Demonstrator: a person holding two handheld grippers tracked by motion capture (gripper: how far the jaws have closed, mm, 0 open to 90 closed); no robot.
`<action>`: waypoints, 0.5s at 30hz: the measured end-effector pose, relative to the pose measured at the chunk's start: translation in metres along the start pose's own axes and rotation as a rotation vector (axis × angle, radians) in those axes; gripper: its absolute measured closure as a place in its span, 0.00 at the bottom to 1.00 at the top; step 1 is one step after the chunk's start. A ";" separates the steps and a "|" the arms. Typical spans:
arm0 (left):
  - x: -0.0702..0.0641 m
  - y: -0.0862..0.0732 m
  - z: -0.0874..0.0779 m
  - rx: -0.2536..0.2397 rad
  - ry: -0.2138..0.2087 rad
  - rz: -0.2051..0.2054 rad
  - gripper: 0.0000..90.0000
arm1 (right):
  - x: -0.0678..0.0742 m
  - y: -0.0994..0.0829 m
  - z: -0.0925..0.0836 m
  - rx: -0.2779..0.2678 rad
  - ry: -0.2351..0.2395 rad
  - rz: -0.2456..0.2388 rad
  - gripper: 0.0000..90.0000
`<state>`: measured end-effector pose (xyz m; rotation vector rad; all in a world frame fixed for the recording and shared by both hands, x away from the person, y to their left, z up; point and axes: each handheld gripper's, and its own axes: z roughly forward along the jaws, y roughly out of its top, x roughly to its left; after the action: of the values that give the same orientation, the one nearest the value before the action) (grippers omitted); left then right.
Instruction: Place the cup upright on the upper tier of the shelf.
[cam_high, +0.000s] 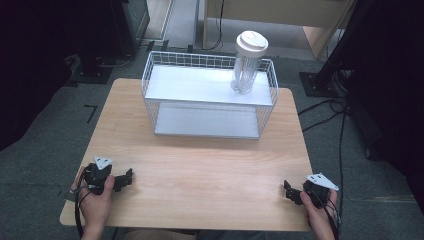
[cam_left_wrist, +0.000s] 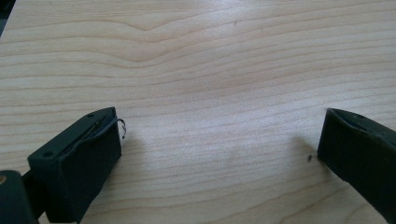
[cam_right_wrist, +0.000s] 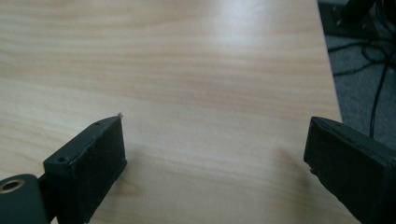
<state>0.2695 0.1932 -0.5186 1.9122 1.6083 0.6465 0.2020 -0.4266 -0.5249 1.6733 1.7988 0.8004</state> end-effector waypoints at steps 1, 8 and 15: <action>0.000 0.000 0.000 0.000 0.000 0.000 0.00 | 0.000 0.000 0.000 0.000 0.000 0.000 0.06; 0.000 0.000 0.000 0.000 0.000 0.000 0.00 | 0.000 -0.001 0.001 0.031 0.026 0.007 0.05; 0.000 0.000 0.000 0.000 0.000 0.000 0.00 | 0.002 -0.002 0.000 0.034 0.022 0.015 0.05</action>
<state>0.2695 0.1932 -0.5186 1.9124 1.6083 0.6467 0.2008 -0.4252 -0.5261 1.7080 1.8261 0.8019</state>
